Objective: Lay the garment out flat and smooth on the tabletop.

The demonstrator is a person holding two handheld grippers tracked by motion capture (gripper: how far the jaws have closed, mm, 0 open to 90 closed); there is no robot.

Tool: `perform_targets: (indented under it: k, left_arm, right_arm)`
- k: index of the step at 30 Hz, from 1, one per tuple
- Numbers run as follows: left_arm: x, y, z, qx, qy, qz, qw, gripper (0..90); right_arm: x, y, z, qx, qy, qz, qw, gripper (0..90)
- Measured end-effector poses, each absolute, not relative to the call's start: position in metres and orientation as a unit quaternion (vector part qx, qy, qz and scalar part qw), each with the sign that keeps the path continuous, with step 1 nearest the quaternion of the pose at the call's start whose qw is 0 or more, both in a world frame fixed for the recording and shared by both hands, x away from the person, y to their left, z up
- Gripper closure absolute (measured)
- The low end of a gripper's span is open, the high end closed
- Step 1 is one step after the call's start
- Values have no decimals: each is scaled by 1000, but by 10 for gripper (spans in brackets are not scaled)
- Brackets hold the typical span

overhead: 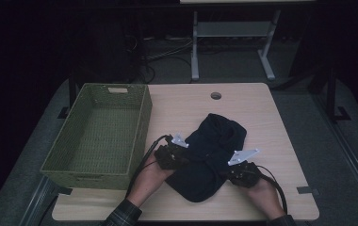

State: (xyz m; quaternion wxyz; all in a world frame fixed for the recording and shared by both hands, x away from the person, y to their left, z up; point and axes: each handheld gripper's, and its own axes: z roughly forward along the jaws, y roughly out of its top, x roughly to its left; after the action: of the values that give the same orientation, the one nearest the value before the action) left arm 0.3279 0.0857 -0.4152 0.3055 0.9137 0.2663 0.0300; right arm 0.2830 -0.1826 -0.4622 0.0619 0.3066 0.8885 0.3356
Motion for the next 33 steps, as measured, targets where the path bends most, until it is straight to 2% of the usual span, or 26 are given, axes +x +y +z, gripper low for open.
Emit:
perform_targets:
  k: [7, 16, 33]
  left_arm:
    - [349, 75, -416, 909, 273, 33, 314, 899]
    - [362, 52, -447, 928, 258, 17, 268, 899]
    - [320, 69, -448, 932, 247, 2, 267, 900]
  right_arm:
    - [275, -204, -461, 301, 894, 329, 49, 900]
    - [271, -227, -462, 311, 889, 332, 44, 900]
    - [274, -234, -461, 326, 886, 324, 67, 900]
